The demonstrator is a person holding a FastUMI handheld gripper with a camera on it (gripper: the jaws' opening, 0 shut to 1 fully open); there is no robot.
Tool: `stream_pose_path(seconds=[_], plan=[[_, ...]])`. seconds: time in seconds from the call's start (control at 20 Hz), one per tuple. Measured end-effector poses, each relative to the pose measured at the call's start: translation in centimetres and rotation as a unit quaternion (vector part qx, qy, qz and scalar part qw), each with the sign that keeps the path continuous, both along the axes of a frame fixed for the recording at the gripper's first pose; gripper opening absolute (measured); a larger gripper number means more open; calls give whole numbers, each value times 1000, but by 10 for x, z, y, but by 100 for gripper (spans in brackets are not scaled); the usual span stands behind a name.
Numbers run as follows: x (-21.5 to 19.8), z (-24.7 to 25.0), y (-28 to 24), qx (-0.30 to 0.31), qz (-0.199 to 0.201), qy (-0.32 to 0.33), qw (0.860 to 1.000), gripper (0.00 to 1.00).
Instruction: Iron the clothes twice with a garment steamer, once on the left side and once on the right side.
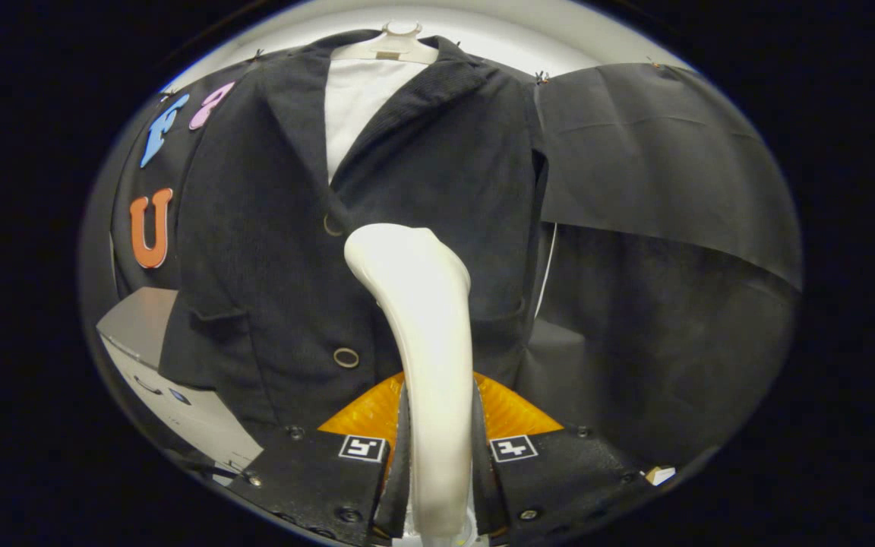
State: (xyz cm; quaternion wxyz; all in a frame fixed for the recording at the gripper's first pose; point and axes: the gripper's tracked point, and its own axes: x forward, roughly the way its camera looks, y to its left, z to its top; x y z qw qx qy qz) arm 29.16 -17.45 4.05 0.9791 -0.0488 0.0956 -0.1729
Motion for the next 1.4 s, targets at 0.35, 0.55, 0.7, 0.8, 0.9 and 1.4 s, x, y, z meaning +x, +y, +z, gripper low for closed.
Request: stream_pose_path(seconds=[0.35, 0.55, 0.7, 0.8, 0.9, 1.4], plan=[[-12, -40, 6, -8, -2, 25, 1000, 37], [-15, -64, 7, 2, 0, 48, 999, 37], [-15, -70, 6, 13, 8, 53, 998, 37], [-18, -73, 6, 24, 18, 55, 998, 37], [-19, -75, 5, 40, 29, 58, 997, 37], [-23, -65, -5, 108, 105, 51, 987, 37]])
